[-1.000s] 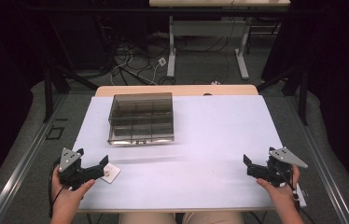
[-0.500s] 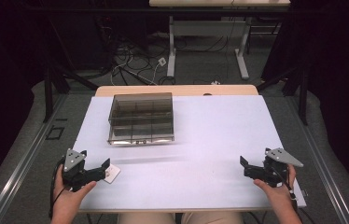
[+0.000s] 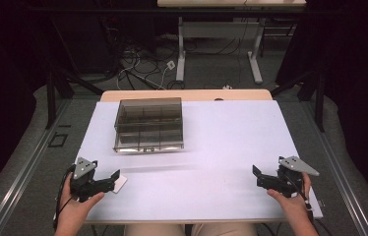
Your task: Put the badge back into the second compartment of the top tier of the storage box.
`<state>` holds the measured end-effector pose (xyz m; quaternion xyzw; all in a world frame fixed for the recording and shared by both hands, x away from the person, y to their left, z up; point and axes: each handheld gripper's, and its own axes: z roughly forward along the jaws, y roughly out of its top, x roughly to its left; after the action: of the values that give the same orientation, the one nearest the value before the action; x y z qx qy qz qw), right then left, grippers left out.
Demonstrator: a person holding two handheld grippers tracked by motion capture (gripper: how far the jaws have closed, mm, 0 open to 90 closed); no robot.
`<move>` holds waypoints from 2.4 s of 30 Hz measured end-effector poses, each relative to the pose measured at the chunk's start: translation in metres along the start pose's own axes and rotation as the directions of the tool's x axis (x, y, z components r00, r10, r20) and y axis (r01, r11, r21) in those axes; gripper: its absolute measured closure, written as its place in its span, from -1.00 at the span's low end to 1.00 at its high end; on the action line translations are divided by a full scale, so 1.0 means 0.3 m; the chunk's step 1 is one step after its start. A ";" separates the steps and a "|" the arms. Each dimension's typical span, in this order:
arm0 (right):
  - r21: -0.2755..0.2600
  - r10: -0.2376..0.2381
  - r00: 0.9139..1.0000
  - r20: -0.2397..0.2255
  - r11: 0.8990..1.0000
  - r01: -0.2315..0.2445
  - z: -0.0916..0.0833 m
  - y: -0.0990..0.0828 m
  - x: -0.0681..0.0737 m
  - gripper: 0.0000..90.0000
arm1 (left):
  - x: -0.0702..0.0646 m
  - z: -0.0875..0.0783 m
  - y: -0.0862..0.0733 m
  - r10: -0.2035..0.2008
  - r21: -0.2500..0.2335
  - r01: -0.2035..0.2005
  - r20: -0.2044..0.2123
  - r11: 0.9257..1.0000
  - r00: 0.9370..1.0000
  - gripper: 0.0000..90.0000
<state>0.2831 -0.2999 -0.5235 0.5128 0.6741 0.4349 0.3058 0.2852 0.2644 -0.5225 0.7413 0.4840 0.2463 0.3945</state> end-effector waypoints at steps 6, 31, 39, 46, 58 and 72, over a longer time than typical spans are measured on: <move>-0.001 0.003 1.000 -0.008 1.000 -0.003 0.005 -0.001 0.006 -1.00 | 0.008 0.010 -0.010 -0.006 0.025 0.006 0.016 1.000 1.000 -0.67; 0.017 0.002 1.000 -0.012 1.000 -0.002 0.018 -0.006 0.003 -1.00 | 0.001 0.060 -0.042 0.016 0.165 -0.022 0.034 0.986 0.999 -0.65; 0.014 0.000 1.000 -0.015 1.000 0.001 0.019 -0.008 0.002 -1.00 | -0.004 0.071 -0.046 0.031 0.187 -0.038 0.042 0.982 0.999 -0.65; 0.017 -0.003 1.000 -0.016 1.000 0.003 0.020 -0.007 0.003 -1.00 | -0.005 0.077 -0.048 0.035 0.201 -0.042 0.040 0.979 0.999 -0.63; 0.023 0.002 1.000 -0.024 1.000 -0.002 0.021 -0.008 0.006 -1.00 | -0.004 0.094 -0.045 0.043 0.259 -0.057 0.059 0.964 0.997 -0.58; 0.025 0.005 1.000 -0.024 1.000 -0.004 0.024 -0.010 0.006 -1.00 | -0.007 0.114 -0.046 0.056 0.298 -0.075 0.072 0.952 0.996 -0.50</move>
<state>0.2875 -0.2964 -0.5292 0.5129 0.6819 0.4332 0.2904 0.3027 0.2537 -0.5532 0.8155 0.4784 0.1594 0.2840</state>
